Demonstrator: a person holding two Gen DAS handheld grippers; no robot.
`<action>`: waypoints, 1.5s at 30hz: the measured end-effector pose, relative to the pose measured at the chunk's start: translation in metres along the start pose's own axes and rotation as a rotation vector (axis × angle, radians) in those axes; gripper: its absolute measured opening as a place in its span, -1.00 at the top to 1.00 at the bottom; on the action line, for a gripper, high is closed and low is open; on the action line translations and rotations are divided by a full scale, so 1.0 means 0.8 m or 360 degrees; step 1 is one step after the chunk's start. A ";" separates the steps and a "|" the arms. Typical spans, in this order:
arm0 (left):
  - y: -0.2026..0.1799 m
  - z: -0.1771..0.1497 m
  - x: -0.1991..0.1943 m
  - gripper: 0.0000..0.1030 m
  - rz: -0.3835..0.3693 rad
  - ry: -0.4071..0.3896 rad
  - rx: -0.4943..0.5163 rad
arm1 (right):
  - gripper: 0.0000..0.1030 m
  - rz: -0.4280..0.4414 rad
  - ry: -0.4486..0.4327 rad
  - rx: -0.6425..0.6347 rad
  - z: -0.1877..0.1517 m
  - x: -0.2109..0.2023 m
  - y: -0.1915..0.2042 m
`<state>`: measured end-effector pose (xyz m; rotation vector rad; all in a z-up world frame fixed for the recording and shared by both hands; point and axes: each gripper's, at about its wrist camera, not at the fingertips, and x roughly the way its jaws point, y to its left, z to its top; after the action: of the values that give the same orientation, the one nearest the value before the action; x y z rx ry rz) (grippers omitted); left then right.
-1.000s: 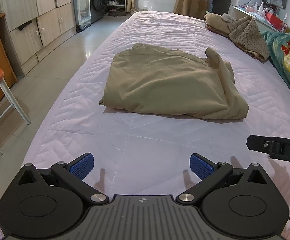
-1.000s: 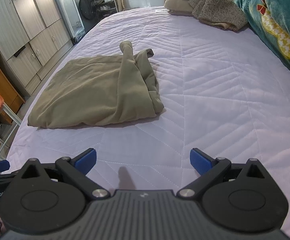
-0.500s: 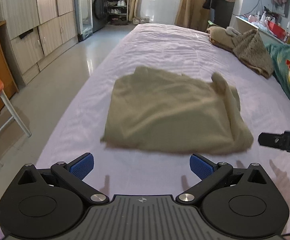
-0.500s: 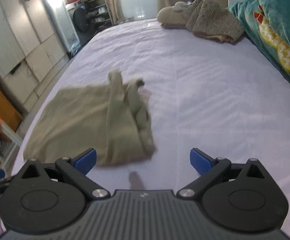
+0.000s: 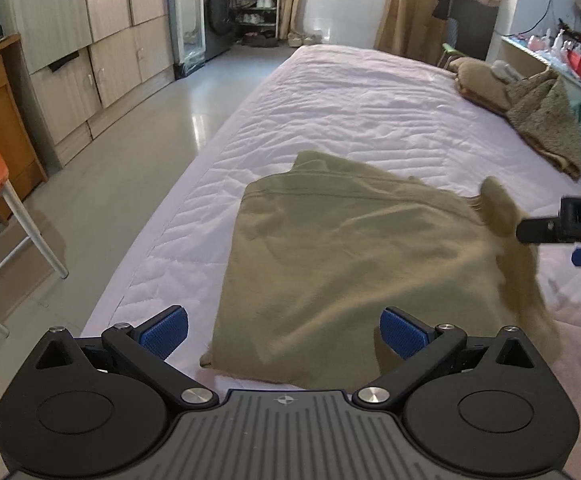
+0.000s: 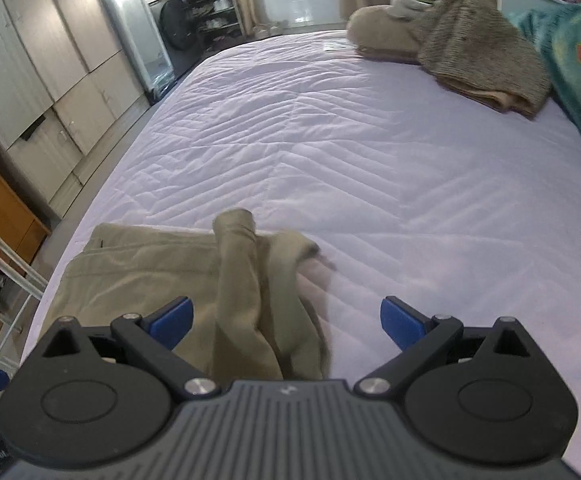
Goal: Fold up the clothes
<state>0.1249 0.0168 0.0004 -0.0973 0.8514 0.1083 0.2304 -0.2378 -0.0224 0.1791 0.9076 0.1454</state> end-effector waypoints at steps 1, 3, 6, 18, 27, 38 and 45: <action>0.003 0.001 0.005 -1.00 -0.0002 0.0008 -0.0015 | -0.96 0.0027 0.0010 0.0002 0.003 0.006 0.002; 0.010 0.002 0.016 -1.00 -0.0027 0.0029 -0.0058 | -0.95 0.0094 0.0037 0.0008 0.010 0.020 0.004; 0.015 -0.002 0.034 -1.00 -0.0084 0.0084 -0.0108 | -0.95 0.0164 0.0106 0.0001 0.012 0.041 0.006; 0.003 -0.017 0.073 -0.96 -0.0164 0.0115 -0.0092 | -1.00 0.0166 0.0142 -0.0221 -0.008 0.085 0.016; -0.008 -0.014 0.052 0.27 -0.0264 -0.0005 -0.0101 | 0.51 0.0136 0.0075 -0.0404 -0.010 0.064 0.044; -0.033 -0.006 -0.019 0.50 -0.0420 -0.0145 -0.0075 | 0.73 0.0080 -0.0126 -0.0471 -0.018 -0.027 0.031; -0.116 -0.028 -0.081 0.55 -0.0559 -0.0227 0.0092 | 0.74 -0.0035 -0.0162 -0.0492 -0.019 -0.101 -0.020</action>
<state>0.0780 -0.0816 0.0385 -0.1812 0.6835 -0.2360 0.1701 -0.2680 0.0268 -0.1098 0.7744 0.2515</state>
